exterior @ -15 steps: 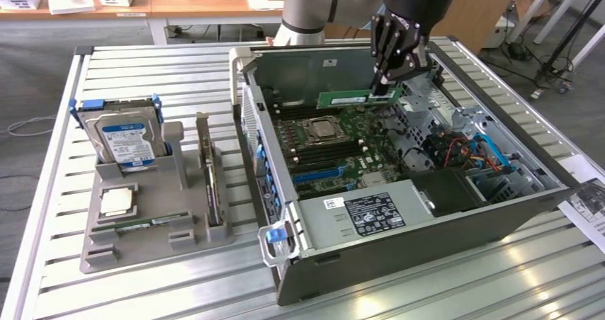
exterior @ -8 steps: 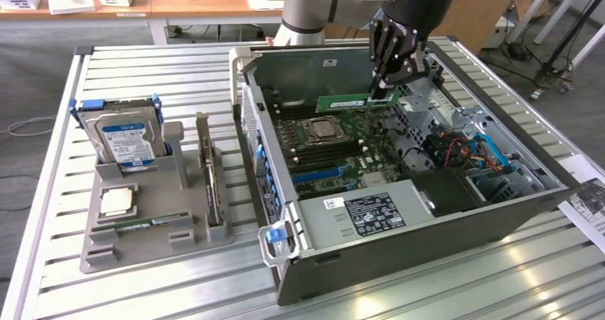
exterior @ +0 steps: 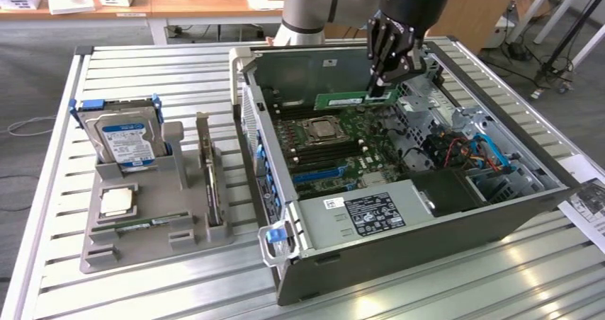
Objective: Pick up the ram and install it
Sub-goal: 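Pick up the ram and move it above insertion slot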
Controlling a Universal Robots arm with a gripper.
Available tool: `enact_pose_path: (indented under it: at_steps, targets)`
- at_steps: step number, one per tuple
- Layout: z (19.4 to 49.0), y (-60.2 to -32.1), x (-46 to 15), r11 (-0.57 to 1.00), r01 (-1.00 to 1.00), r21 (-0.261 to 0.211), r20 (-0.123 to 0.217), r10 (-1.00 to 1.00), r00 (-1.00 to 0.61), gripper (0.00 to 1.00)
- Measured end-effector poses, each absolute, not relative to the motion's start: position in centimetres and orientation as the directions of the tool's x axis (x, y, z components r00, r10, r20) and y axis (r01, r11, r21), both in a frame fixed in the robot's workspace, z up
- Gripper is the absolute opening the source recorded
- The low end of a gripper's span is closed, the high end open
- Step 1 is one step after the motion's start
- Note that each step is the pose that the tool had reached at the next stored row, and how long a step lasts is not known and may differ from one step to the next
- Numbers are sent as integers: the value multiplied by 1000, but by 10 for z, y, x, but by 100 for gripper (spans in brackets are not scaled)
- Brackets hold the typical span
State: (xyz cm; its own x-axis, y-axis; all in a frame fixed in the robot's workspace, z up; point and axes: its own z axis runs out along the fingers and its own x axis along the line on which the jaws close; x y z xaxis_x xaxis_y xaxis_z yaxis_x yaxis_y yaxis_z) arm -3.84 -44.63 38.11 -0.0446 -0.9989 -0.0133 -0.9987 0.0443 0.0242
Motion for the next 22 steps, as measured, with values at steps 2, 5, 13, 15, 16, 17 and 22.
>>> enact_pose_path:
  at_steps: [2,5,13,15,16,17,22]
  targets:
    - [380,-443,-38,44,-999,24,-13,-999,-45,11]
    - [380,-438,-38,44,-999,24,-13,-999,-45,11]
    - [378,-426,-38,44,-999,24,-13,-999,-45,11]
    - [378,-425,-38,44,-999,24,-13,-999,-44,11]
    - [378,-425,-38,44,-999,24,-14,-999,-44,11]
    - [377,-425,-38,44,-999,24,-14,-999,-44,11]
    - [372,-425,-38,43,-999,24,-15,-999,-43,11]
